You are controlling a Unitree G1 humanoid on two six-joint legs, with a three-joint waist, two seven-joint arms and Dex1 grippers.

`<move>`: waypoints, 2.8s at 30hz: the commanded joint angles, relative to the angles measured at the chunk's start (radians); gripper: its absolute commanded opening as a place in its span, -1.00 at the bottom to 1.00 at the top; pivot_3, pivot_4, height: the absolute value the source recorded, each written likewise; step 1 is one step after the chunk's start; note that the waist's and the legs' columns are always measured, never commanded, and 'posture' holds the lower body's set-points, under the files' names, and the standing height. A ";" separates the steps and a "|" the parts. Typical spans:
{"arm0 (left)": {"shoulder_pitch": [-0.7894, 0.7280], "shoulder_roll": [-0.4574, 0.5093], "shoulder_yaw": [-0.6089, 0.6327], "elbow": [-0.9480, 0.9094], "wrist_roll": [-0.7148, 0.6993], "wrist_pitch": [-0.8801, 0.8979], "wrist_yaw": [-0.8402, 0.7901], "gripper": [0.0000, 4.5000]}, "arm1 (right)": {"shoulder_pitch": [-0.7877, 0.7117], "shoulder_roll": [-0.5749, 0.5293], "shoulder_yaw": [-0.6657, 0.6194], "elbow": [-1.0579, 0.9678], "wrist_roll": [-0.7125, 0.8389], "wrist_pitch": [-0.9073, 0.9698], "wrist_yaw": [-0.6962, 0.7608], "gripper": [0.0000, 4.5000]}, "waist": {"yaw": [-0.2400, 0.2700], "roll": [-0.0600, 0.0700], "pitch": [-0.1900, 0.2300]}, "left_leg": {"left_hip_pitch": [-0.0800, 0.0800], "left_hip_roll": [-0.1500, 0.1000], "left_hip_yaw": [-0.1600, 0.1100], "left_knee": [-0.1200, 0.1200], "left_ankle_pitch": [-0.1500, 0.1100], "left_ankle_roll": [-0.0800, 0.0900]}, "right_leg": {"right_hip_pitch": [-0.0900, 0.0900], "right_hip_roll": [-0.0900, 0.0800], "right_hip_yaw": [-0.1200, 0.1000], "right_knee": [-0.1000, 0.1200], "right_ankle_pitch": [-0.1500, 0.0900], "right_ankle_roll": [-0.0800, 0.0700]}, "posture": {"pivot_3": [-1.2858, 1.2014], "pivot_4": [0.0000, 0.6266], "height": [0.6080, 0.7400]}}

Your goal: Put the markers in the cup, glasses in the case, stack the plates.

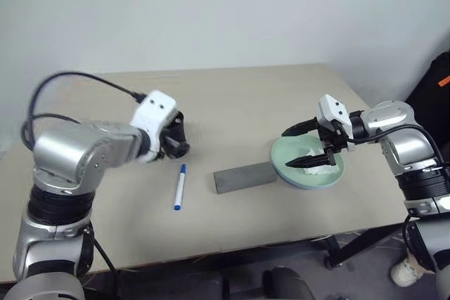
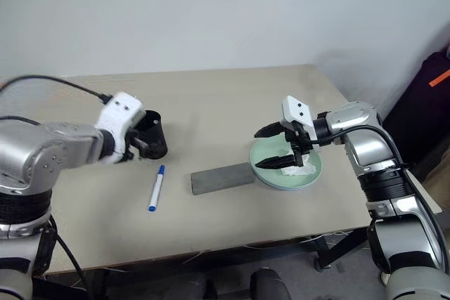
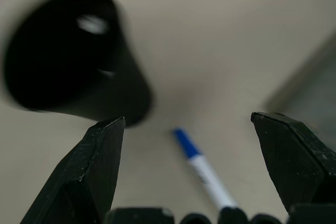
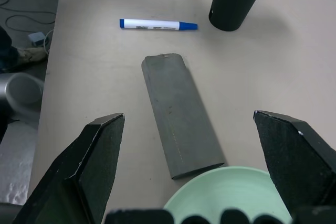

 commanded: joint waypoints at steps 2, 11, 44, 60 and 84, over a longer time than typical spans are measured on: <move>0.064 -0.107 0.045 0.044 -0.093 0.008 0.224 0.81 | -0.031 0.005 -0.015 -0.006 0.016 -0.012 0.007 0.90 | 0.005 0.000 0.000 | 0.000 0.000 0.000 0.000 0.000 0.000 | 0.000 0.000 0.000 0.000 0.000 0.000 | 0.03 -1.00 0.98; 0.116 -0.240 0.104 0.133 -0.165 0.008 0.541 0.81 | -0.027 0.001 -0.015 -0.008 0.015 -0.011 0.012 0.90 | 0.006 0.000 0.000 | 0.000 -0.001 0.000 0.000 0.000 -0.006 | 0.000 0.000 0.000 0.001 0.002 -0.003 | 0.03 -1.00 0.98; 0.078 -0.103 -0.044 0.255 -0.437 0.007 0.738 -0.85 | -0.035 0.011 -0.019 -0.007 0.010 -0.012 0.000 0.90 | 0.000 0.000 0.000 | 0.001 -0.006 0.000 0.000 0.003 -0.009 | 0.000 0.002 0.000 0.001 0.003 -0.005 | 0.03 -1.00 0.98; -0.015 0.123 -0.052 -0.031 -0.302 -0.354 -0.051 -0.85 | -0.046 0.022 -0.014 0.008 0.006 -0.020 -0.001 0.90 | 0.000 0.000 0.000 | 0.000 -0.008 0.001 -0.003 0.003 -0.010 | -0.001 0.001 -0.001 -0.002 0.002 -0.008 | 0.03 -1.00 0.98; -0.041 -0.260 0.064 0.610 0.469 -1.497 -0.049 -0.85 | -0.048 0.022 -0.045 -0.007 0.034 0.010 -0.020 0.90 | 0.008 0.000 0.000 | -0.001 -0.004 0.001 -0.003 0.008 -0.001 | 0.000 -0.001 0.000 -0.002 0.005 -0.003 | 0.03 -1.00 0.98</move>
